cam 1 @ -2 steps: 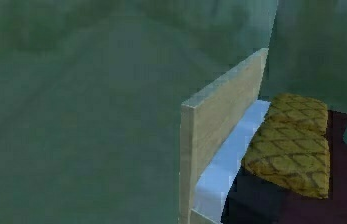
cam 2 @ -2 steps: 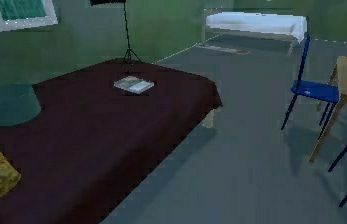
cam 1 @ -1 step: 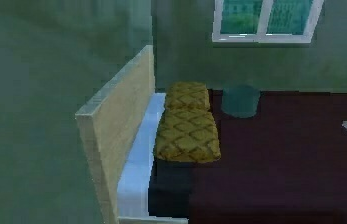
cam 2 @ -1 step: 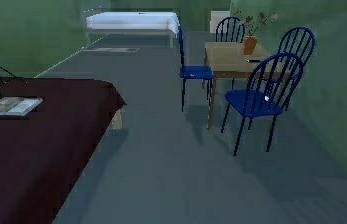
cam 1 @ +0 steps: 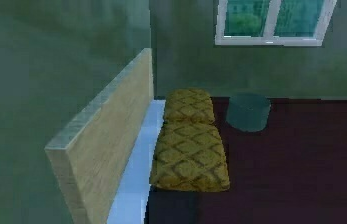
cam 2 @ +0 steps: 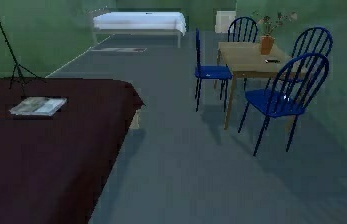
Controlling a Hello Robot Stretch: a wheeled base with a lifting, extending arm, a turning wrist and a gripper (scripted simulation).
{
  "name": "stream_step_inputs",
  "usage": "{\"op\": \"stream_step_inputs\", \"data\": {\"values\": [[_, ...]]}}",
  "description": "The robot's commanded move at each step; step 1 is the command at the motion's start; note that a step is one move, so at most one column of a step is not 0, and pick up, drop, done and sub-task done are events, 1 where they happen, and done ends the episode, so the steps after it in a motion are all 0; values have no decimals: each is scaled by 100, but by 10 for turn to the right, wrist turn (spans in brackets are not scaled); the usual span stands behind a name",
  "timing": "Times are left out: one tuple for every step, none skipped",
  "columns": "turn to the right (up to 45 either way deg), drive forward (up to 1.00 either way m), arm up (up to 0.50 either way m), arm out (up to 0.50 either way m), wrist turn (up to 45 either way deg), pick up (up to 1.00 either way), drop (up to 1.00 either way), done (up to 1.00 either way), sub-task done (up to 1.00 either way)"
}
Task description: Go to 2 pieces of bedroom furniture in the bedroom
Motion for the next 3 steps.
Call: {"op": "stream_step_inputs", "data": {"values": [[450, 0, 0, 0, 0, 0, 0, 0, 0], [390, 0, 0, 0, 0, 0, 0, 0, 0], [30, 0, 0, 0, 0, 0, 0, 0, 0]]}}
